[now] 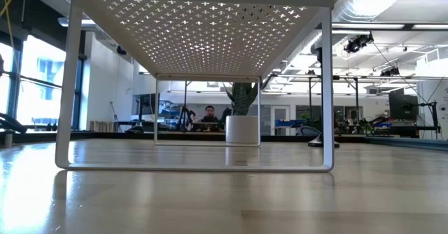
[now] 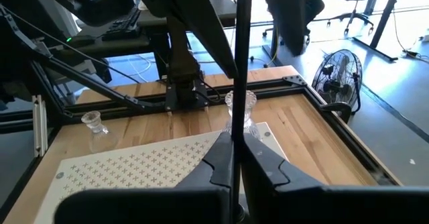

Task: Pick & Place candle stick holders
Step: Put the bottom left black candle holder on the shelf

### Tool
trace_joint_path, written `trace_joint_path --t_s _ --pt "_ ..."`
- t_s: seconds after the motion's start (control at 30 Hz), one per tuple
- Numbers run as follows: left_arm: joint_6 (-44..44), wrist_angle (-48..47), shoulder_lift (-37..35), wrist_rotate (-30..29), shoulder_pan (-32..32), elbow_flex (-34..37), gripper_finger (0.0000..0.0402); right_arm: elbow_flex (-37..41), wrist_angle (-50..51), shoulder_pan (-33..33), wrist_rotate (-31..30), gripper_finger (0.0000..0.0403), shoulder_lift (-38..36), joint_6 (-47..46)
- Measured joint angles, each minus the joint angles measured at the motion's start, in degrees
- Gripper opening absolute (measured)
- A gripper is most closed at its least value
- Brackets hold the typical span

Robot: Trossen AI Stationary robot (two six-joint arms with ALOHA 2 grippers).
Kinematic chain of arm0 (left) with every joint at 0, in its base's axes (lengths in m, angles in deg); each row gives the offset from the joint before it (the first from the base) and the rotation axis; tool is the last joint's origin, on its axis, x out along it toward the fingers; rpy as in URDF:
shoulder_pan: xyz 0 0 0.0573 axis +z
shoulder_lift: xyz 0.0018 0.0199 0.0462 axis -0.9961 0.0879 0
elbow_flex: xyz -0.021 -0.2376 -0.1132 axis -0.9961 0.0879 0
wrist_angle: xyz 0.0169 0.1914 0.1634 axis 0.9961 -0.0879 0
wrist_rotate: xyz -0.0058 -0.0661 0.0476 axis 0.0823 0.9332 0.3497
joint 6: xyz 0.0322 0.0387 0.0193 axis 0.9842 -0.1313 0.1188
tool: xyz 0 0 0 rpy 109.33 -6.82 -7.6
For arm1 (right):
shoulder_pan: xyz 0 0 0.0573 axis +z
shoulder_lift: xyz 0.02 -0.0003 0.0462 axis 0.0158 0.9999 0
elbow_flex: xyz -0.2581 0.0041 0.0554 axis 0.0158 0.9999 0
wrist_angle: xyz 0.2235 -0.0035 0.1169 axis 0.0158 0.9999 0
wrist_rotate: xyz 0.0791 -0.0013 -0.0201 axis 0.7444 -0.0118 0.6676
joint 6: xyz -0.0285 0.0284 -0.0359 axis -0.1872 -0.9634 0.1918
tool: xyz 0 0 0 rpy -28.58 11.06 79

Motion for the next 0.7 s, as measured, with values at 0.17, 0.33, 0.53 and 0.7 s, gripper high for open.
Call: trace_joint_path --t_s 0.17,0.33,0.53,0.7 --pt "-2.9 0.2 -0.2 -3.9 0.0 0.0 0.0183 0.0 -0.1 0.0 -0.3 0.0003 0.0 0.2" --pt "-4.5 -2.1 -0.8 -8.9 0.0 0.0 0.025 0.0 0.3 -0.1 -0.7 0.0006 0.0 0.2" --pt "-4.5 -6.2 -1.7 -9.5 0.1 0.1 0.0285 0.0 1.3 0.1 -0.5 0.0003 -1.8 0.9" --pt "-5.0 -7.0 -3.5 -10.1 0.0 0.0 0.0287 -0.1 2.7 0.0 -2.0 0.0005 -3.5 0.9"
